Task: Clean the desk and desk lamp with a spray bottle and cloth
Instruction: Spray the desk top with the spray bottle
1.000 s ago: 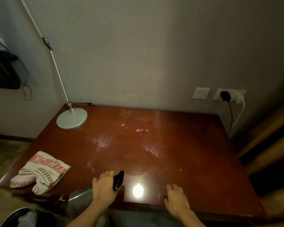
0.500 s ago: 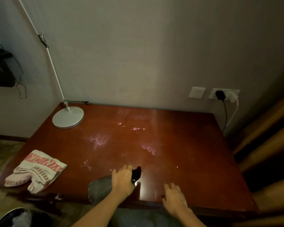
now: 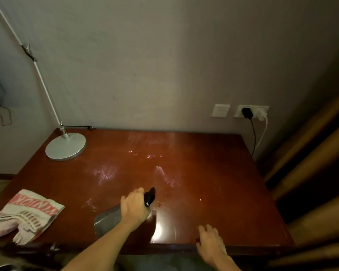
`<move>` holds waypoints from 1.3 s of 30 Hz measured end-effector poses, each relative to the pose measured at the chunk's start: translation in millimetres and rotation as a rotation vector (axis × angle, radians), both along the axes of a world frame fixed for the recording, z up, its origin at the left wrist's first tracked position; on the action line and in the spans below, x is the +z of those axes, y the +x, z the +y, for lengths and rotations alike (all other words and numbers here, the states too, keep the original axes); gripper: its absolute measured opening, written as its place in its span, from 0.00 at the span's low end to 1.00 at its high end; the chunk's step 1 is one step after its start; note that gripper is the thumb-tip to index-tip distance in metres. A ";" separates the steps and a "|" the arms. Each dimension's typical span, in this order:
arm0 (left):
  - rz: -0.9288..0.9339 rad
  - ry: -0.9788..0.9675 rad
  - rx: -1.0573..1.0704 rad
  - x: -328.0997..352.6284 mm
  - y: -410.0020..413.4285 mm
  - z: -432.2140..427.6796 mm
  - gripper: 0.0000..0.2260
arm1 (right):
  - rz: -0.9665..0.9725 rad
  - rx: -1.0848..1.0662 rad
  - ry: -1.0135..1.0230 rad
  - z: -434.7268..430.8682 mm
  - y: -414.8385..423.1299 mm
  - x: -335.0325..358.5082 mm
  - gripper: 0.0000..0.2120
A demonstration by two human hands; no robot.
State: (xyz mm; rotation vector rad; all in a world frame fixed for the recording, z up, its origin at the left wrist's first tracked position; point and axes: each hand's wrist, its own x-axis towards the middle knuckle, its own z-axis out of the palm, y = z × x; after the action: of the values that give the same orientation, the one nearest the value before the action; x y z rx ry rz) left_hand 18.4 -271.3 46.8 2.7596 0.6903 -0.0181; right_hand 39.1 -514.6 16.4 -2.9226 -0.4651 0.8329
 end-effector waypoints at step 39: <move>0.262 0.180 0.031 -20.1 -83.0 306.2 0.16 | 0.023 0.409 0.084 336.2 17.7 9.9 0.21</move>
State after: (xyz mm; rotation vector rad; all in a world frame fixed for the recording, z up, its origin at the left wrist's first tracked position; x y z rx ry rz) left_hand -64.5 34.9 26.7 2.9498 0.8373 -0.3315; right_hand 56.8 -178.5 26.3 -2.7760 -1.0912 0.8573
